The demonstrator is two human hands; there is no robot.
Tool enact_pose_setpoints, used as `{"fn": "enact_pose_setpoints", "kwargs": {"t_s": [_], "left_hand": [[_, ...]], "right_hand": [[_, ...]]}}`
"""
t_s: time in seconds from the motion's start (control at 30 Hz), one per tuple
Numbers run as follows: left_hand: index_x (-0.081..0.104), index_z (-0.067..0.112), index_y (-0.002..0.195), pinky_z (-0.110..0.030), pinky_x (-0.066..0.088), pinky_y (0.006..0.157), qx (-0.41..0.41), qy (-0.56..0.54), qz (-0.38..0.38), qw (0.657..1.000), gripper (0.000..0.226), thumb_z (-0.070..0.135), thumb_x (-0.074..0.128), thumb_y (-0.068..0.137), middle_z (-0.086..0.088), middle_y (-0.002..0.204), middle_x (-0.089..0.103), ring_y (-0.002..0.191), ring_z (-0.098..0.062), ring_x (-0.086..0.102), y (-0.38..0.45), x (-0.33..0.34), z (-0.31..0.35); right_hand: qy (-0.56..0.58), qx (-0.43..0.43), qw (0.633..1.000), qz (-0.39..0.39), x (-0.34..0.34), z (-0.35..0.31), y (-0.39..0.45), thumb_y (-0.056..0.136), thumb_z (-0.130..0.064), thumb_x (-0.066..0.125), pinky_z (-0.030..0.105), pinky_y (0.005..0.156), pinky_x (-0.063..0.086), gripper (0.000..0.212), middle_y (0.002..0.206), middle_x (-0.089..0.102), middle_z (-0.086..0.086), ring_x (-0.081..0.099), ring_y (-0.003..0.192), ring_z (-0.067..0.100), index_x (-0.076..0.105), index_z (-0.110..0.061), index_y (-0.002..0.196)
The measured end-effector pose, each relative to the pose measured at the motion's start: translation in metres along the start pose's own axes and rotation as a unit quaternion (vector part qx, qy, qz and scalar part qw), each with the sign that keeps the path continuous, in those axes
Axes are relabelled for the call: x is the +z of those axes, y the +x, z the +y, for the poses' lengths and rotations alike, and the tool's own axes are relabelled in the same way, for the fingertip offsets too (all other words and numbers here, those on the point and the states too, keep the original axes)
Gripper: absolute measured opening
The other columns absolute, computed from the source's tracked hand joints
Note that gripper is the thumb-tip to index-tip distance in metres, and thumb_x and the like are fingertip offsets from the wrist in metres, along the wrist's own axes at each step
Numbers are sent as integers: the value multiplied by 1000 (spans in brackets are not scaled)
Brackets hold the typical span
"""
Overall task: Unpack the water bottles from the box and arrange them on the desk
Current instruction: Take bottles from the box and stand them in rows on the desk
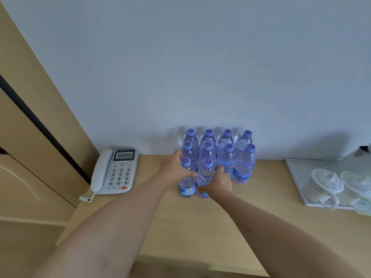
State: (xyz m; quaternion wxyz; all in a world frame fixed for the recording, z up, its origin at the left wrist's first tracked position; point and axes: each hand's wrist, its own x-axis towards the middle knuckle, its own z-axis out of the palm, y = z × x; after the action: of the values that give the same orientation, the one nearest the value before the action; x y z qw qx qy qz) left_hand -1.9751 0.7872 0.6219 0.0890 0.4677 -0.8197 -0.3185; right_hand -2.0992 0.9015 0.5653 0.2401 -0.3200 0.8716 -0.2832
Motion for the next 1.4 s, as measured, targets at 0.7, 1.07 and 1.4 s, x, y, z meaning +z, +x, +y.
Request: {"fn": "enact_pose_setpoints", "kwargs": {"t_s": [0.7, 1.07, 1.4], "left_hand": [[43, 24, 136, -43, 45, 97, 308, 104, -17, 945, 81, 55, 76, 68, -6, 133, 49, 123, -28, 45, -120, 71, 165], [34, 29, 145, -45, 36, 107, 454, 177, -124, 864, 86, 59, 71, 72, -7, 149, 36, 135, -30, 32, -245, 230, 312], [36, 31, 141, -46, 35, 106, 549, 295, -263, 736, 76, 57, 67, 76, -6, 147, 35, 135, -27, 29, -383, 413, 368]], "right_hand": [[-94, 105, 973, 185, -167, 106, -191, 65, -50, 82, 38, 95, 45, 94, 134, 49, 5, 47, 124, 26, 36, -27, 143], [-45, 254, 930, 262, -255, 285, -315, 65, -51, 81, 41, 98, 43, 100, 139, 46, 7, 39, 128, 29, 31, -28, 147], [65, 412, 880, 227, -244, 472, -420, 65, -50, 82, 43, 100, 42, 100, 139, 45, 8, 39, 128, 31, 31, -28, 148]]}}
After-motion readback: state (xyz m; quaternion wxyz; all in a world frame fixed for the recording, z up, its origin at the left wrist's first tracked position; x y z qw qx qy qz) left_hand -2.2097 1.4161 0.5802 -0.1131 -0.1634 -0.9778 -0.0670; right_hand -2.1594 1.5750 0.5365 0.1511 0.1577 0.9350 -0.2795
